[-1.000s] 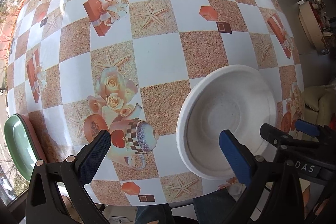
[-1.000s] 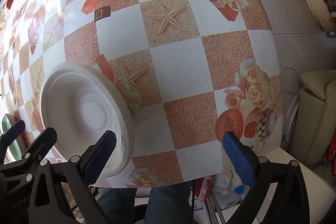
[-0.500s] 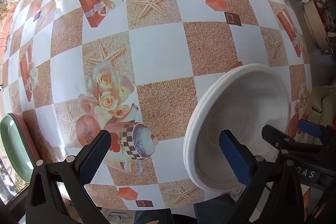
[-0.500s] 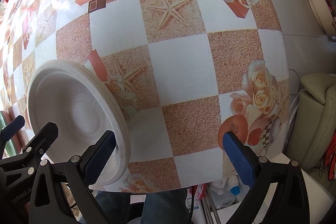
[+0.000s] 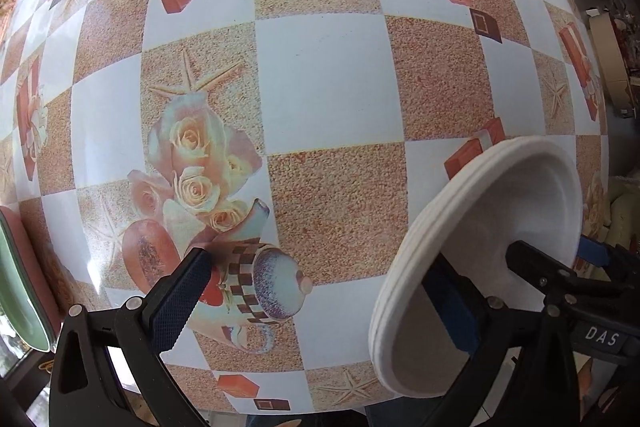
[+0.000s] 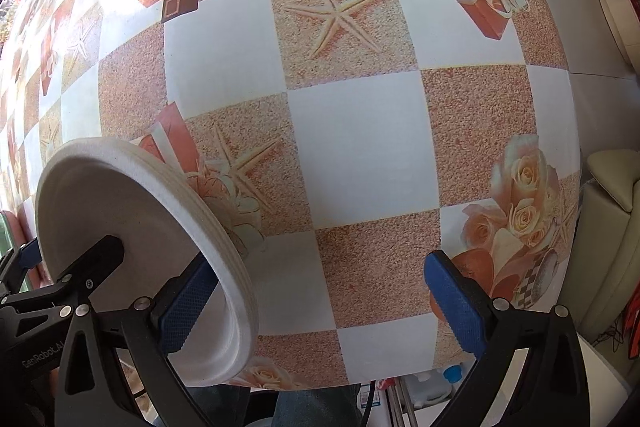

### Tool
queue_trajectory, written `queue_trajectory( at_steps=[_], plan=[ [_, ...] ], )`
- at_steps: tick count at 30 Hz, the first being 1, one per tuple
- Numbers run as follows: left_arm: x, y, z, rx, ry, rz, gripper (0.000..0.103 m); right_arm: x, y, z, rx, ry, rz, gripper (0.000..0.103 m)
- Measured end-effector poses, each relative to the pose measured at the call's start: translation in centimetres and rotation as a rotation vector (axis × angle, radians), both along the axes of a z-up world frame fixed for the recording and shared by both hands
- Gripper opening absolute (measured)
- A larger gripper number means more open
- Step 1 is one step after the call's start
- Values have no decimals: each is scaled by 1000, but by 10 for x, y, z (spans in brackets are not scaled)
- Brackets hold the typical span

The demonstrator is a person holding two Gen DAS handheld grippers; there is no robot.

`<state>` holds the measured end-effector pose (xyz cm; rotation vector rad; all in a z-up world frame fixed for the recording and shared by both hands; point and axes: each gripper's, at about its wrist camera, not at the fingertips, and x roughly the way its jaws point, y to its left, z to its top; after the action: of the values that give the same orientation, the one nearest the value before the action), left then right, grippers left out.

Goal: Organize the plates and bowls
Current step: 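Move both tools toward the rim of the white bowl stack, then close both tools on the white bowl stack rim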

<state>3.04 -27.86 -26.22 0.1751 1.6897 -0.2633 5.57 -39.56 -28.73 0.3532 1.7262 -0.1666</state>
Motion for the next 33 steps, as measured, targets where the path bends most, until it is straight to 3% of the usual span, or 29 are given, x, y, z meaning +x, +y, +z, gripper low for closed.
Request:
queue_trajectory(
  at_steps=[10,15,19,21,23,26,27,29,33],
  plan=[
    [3,-6,-2,5,3,-10,103,0,0,-13,27,-15,7,103],
    [4,-8,2,3,5,-3,103,11,-1,-14,39,23,23,103],
    [0,-7,5,-6,-2,-8,93,15,0,-16,32,31,19,103],
    [-2,-11,8,-14,4,-16,84,15,2,-13,38,8,16,95],
    [-1,-16,11,-27,12,-20,73,16,9,-7,51,-16,25,75],
    [-2,-26,15,-60,13,-57,48,20,22,-2,85,-42,41,43],
    [-3,-29,15,-81,22,-67,32,22,25,-2,90,-43,43,38],
    [-4,-30,15,-86,25,-73,32,25,33,-3,99,-43,48,26],
    [-8,-25,15,-85,11,-94,32,27,41,-2,80,-33,44,26]
  ],
)
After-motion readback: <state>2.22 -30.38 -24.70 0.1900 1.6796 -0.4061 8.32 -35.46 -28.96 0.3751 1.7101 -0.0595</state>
